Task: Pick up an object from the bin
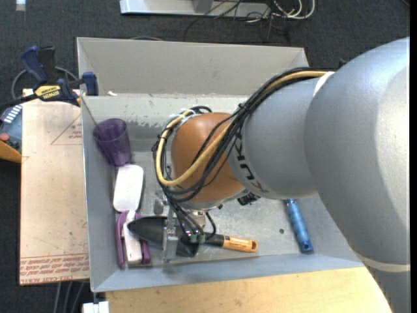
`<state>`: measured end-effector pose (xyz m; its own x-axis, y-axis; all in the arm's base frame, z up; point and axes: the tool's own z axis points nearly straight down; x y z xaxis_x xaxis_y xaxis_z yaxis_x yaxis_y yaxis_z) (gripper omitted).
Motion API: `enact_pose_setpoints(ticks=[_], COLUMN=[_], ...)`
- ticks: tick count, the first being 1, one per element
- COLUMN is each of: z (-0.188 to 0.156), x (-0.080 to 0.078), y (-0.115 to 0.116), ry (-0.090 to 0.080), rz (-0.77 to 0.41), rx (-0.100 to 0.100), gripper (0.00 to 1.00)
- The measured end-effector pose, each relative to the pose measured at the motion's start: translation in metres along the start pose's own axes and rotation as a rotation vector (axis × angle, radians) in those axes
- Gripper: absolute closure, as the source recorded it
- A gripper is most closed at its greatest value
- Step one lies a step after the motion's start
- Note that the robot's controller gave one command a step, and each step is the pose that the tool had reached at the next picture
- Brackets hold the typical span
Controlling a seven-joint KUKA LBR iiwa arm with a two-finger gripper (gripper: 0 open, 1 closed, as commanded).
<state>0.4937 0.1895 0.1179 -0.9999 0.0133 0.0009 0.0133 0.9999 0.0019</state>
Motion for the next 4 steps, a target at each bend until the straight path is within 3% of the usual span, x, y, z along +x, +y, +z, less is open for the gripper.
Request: enact_pose_setpoints(ticks=[1,2,3,4], z=[0.046,0.046,-0.05,-0.035], x=[0.011,0.011,0.013,0.002], y=[-0.029,-0.029,-0.032,-0.032], ry=[-0.006,-0.006,0.0,-0.007], rz=[-0.296,-0.296,-0.303,-0.301], rx=[-0.002,-0.002,-0.002,-0.004], gripper=[1.0,1.0,1.0,1.0])
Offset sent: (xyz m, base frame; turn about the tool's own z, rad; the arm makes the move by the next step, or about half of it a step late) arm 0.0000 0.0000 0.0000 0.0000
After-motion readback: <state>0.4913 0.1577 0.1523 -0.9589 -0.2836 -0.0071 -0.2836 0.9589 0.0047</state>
